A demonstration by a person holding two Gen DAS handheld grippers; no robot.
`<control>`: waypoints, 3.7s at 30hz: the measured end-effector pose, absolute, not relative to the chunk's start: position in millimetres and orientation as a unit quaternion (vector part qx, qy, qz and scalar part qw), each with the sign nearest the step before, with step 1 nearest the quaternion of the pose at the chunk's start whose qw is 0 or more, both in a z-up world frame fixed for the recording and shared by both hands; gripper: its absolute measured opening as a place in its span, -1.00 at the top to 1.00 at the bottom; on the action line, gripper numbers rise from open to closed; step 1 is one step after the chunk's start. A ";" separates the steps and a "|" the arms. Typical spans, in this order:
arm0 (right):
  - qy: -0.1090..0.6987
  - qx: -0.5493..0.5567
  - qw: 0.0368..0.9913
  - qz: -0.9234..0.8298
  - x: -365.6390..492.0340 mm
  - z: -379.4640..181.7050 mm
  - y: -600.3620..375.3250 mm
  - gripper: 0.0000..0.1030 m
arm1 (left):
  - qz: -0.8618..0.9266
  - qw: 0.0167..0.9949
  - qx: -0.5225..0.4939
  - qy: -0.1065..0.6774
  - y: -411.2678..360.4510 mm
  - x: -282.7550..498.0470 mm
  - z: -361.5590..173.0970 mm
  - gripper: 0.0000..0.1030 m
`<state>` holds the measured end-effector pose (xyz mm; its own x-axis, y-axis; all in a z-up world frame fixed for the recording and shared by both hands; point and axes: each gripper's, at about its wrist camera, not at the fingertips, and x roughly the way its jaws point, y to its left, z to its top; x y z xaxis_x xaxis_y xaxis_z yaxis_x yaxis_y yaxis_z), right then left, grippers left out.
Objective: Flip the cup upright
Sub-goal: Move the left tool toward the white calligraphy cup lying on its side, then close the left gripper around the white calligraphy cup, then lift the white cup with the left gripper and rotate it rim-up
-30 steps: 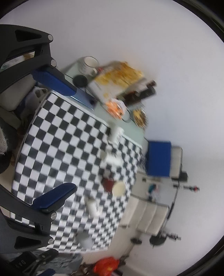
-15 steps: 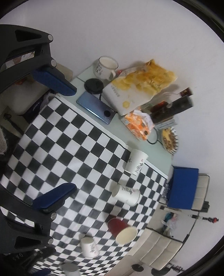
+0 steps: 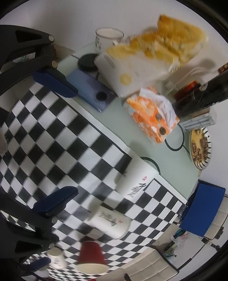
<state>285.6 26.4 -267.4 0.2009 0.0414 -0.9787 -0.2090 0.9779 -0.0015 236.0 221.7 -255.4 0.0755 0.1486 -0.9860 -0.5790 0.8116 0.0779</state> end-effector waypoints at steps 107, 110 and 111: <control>0.733 0.020 0.664 -0.147 103.5 -346.7 -320.2 -0.98 | -0.188 0.638 0.109 0.739 -178.3 185.6 -361.3 -0.32; 0.734 0.023 0.662 -0.149 103.8 -349.8 -326.1 -0.98 | -0.188 0.633 0.123 0.741 -192.1 190.2 -367.7 -0.32; 0.734 0.023 0.662 -0.149 104.6 -351.3 -328.7 -0.98 | -0.184 0.631 0.122 0.744 -193.0 191.0 -369.4 -0.32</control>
